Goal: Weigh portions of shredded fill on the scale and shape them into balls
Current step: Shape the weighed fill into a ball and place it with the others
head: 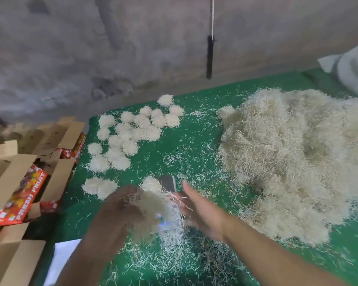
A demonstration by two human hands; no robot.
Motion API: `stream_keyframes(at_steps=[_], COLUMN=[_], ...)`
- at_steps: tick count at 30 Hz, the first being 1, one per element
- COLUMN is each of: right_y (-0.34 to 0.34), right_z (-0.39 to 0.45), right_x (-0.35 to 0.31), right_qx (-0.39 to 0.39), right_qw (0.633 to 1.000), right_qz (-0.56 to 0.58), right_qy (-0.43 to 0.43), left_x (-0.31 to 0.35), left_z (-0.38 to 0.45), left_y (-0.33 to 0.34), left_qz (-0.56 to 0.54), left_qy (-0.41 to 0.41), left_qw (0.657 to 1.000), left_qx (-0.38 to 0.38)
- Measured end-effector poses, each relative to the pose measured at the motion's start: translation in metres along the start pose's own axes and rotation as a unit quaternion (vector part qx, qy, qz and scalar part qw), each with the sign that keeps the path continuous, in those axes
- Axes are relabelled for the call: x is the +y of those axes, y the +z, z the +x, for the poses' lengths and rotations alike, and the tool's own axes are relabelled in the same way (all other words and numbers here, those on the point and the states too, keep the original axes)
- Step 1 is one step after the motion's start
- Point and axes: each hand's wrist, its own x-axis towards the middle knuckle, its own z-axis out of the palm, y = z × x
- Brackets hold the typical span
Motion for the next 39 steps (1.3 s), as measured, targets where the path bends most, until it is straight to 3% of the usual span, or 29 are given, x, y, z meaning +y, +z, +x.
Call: stream_keyframes(at_steps=[3,4,6,9,11,14,17,19,21,22,24,26,28,29,31,33,36,39], right_y=[0.028,0.036,0.048,0.056,0.06,0.056,0.047,0.04,0.038,0.043,0.053,0.065,0.072,0.072,0.072,0.076,0.076,0.07], right_z=[0.016,0.017,0.015,0.015,0.018,0.023,0.019,0.009,-0.001,-0.002,0.005,0.016,0.02,0.024,0.027,0.029,0.033,0.037], right_x=[0.01,0.01,0.005,-0.003,-0.008,-0.004,-0.007,-0.015,-0.022,-0.024,-0.016,-0.003,0.016,0.026,0.042,0.056,0.064,0.063], right_qx=[-0.094,-0.101,-0.103,-0.051,-0.004,0.126,0.178,0.184,0.205,0.198,0.176,0.176,0.202,0.234,0.255,0.237,0.237,0.279], right_qw=[0.969,0.951,0.925,0.937,0.948,0.95,0.928,0.913,0.907,0.904,0.911,0.94,0.977,0.967,0.896,0.824,0.788,0.797], right_qz=[0.226,0.291,0.366,0.345,0.316,0.285,0.327,0.364,0.366,0.378,0.373,0.292,0.062,-0.09,-0.346,-0.502,-0.554,-0.526], right_qy=[0.025,0.039,0.028,-0.022,-0.028,-0.002,-0.015,-0.031,-0.043,-0.034,-0.011,-0.005,-0.039,-0.054,-0.111,-0.115,-0.125,-0.1], left_x=[0.016,0.014,0.004,-0.027,-0.045,-0.066,-0.069,-0.071,-0.079,-0.088,-0.108,-0.117,-0.117,-0.115,-0.112,-0.111,-0.121,-0.132], left_z=[-0.002,-0.001,-0.002,-0.01,-0.02,-0.032,-0.038,-0.039,-0.033,-0.027,-0.017,-0.013,-0.01,-0.006,0.001,0.008,0.018,0.026], left_y=[0.006,0.005,0.006,0.018,0.037,0.052,0.044,0.037,0.031,0.029,0.029,0.036,0.042,0.045,0.048,0.05,0.049,0.038], left_qz=[-0.064,-0.018,0.18,0.388,0.42,0.435,0.334,0.187,-0.008,-0.107,-0.318,-0.452,-0.491,-0.49,-0.475,-0.452,-0.382,-0.281], left_qy=[0.035,0.046,0.069,0.085,0.1,0.107,0.089,0.064,-0.038,-0.127,-0.313,-0.374,-0.355,-0.349,-0.331,-0.309,-0.304,-0.302], left_qw=[0.996,0.995,0.971,0.913,0.901,0.893,0.937,0.98,0.995,0.981,0.894,0.808,0.792,0.797,0.816,0.835,0.867,0.903], left_qx=[0.054,0.092,0.139,0.097,0.045,-0.046,-0.04,0.024,0.09,0.099,0.042,-0.052,-0.073,-0.052,0.013,0.056,0.099,0.123])
